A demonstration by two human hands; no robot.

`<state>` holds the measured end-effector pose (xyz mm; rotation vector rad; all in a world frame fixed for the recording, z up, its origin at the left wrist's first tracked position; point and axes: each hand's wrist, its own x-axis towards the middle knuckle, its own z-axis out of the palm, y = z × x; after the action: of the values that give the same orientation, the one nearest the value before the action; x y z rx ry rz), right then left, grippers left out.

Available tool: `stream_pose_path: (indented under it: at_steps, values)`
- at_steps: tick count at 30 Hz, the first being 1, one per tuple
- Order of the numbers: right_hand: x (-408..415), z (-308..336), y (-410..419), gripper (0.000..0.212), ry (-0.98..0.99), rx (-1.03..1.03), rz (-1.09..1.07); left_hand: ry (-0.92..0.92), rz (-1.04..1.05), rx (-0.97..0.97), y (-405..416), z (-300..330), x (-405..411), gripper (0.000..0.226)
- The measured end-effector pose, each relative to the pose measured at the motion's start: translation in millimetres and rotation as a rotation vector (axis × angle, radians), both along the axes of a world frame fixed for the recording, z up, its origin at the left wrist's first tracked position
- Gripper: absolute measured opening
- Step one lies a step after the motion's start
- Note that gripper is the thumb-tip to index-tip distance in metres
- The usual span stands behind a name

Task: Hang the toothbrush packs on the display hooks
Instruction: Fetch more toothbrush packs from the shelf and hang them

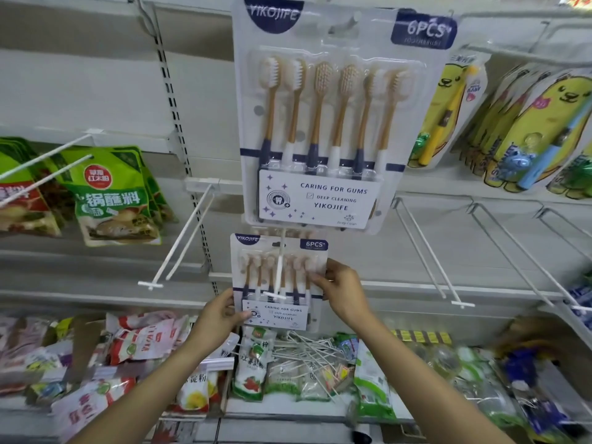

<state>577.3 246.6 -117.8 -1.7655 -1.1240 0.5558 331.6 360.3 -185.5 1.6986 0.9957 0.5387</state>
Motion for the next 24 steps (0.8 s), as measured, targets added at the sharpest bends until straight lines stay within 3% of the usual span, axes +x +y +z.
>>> stream_pose_path:
  at_steps: [13, 24]
  values:
    - [32.4, -4.7, 40.3, 0.029, -0.023, -0.036, -0.036, 0.046, -0.004, 0.04, 32.5, 0.4, 39.5, 0.047]
    - [35.2, 2.8, 46.0, 0.023, -0.128, -0.123, -0.055, 0.086, -0.017, 0.102, 43.5, 1.2, 43.9, 0.049]
